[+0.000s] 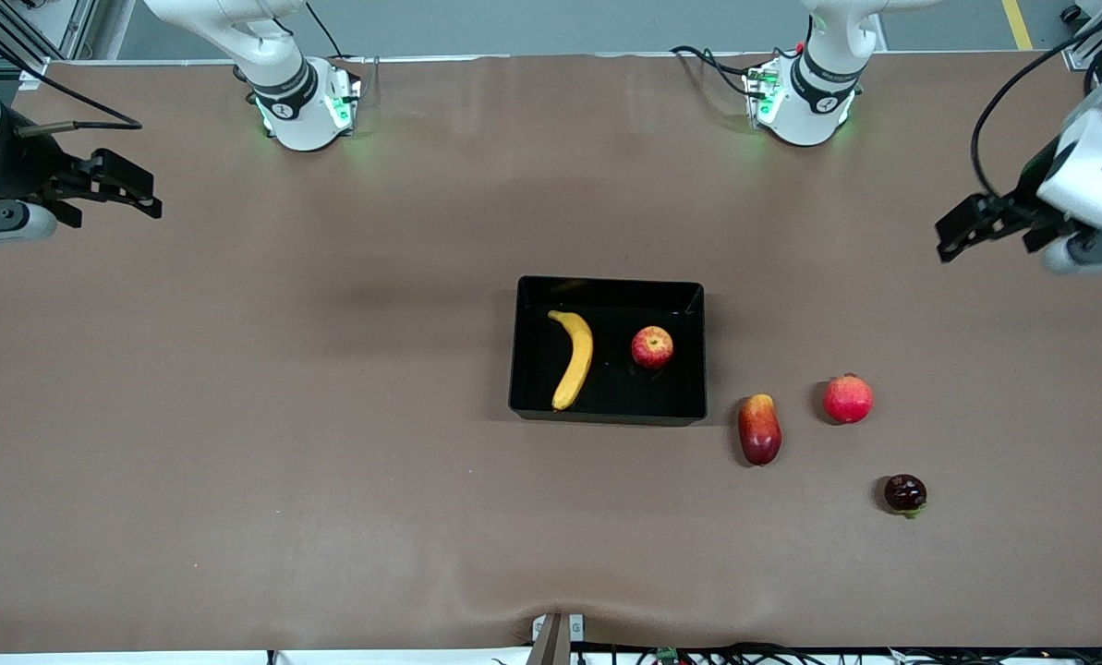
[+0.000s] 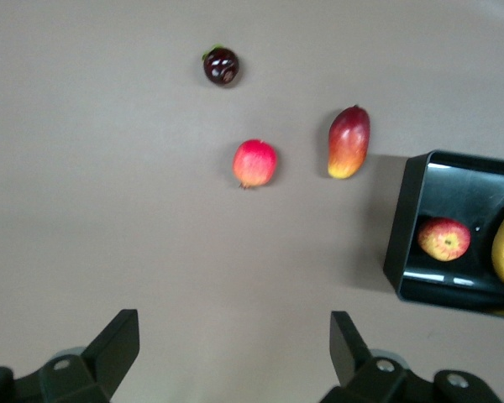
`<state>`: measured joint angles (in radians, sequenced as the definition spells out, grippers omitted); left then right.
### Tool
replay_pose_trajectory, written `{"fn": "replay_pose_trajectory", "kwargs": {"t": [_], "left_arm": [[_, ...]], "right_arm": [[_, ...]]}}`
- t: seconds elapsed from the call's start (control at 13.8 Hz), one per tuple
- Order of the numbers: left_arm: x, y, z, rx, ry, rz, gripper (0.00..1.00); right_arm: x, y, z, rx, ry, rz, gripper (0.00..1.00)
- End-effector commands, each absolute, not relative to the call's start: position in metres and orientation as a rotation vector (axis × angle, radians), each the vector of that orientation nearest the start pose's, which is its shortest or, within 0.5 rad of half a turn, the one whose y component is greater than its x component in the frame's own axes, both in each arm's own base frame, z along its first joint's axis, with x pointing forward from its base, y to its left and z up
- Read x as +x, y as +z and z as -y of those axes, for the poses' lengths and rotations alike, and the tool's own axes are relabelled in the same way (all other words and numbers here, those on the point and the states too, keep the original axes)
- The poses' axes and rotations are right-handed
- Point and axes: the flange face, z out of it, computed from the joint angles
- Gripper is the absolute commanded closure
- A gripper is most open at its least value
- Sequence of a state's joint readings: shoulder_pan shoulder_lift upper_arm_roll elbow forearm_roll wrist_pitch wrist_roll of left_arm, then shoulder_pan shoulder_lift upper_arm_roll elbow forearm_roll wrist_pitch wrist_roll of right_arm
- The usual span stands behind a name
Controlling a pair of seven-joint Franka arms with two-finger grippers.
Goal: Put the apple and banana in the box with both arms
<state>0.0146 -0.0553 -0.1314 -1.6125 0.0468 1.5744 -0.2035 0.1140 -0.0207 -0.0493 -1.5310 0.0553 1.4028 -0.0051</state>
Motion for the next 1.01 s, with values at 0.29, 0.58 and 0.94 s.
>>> {"fn": "replay_pose_trajectory", "kwargs": {"t": [0.29,0.58,0.94], "left_arm": [[0.472,0.647,0.053,-3.122,-0.030,0.099,0.00],[0.475,0.654,0.050,-3.133,-0.003,-0.057,0.00],[0.480,0.660,0.041,-3.122,-0.023,-0.077,0.00]], "right_arm": [[0.524,0.645,-0.048,-3.089,0.176,0.039,0.00],[0.522,0.642,-0.049,-3.098,0.195,0.045,0.00],[0.525,0.640,-0.036,-3.099,0.183,0.006,0.00]]}}
